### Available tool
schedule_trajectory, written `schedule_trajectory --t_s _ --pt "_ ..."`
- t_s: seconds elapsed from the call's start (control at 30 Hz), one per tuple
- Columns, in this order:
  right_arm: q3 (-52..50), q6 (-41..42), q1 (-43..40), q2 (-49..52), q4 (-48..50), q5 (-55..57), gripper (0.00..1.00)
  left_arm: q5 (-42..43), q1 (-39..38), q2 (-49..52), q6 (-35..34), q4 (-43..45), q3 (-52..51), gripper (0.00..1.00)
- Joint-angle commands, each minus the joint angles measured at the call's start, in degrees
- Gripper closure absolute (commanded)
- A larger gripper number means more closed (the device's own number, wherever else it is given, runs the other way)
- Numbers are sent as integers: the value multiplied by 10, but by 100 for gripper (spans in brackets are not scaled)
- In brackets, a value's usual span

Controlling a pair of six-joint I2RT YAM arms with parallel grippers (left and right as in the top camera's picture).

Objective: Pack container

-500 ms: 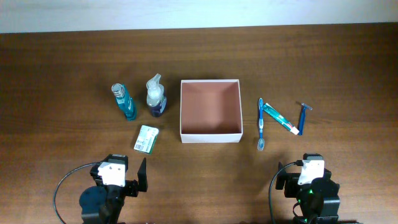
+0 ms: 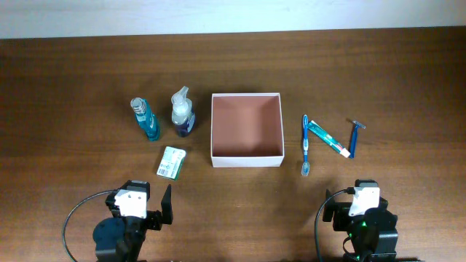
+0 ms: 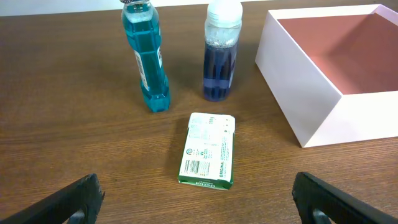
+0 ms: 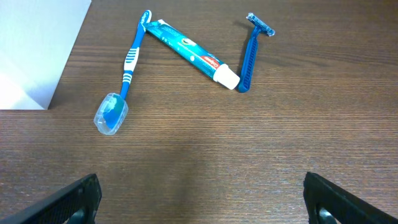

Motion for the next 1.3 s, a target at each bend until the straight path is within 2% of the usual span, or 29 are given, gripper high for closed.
schedule_trajectory --t_s 0.0,0.7,0.83,0.97,1.07,1.2,1.27 --pt "-5 5 -4 -6 -1 -2 1 6 -2 -5 9 2 -4 0" --pt "-5 5 -4 -6 -1 -2 1 7 -2 -5 9 17 -4 0" --pt "-5 5 -4 -6 -1 -2 1 6 -2 -5 -17 47 18 0" --pt "-5 5 -4 -6 -1 -2 1 6 -2 6 -75 40 75 0" --pt "-5 5 -4 -6 -1 -2 1 6 -2 52 -103 10 146 0" --pt "-5 5 -4 -6 -1 -2 1 -6 -2 180 -103 -71 280 0" --pt "-5 5 -4 -6 -1 -2 1 -9 -2 285 -99 -140 375 0"
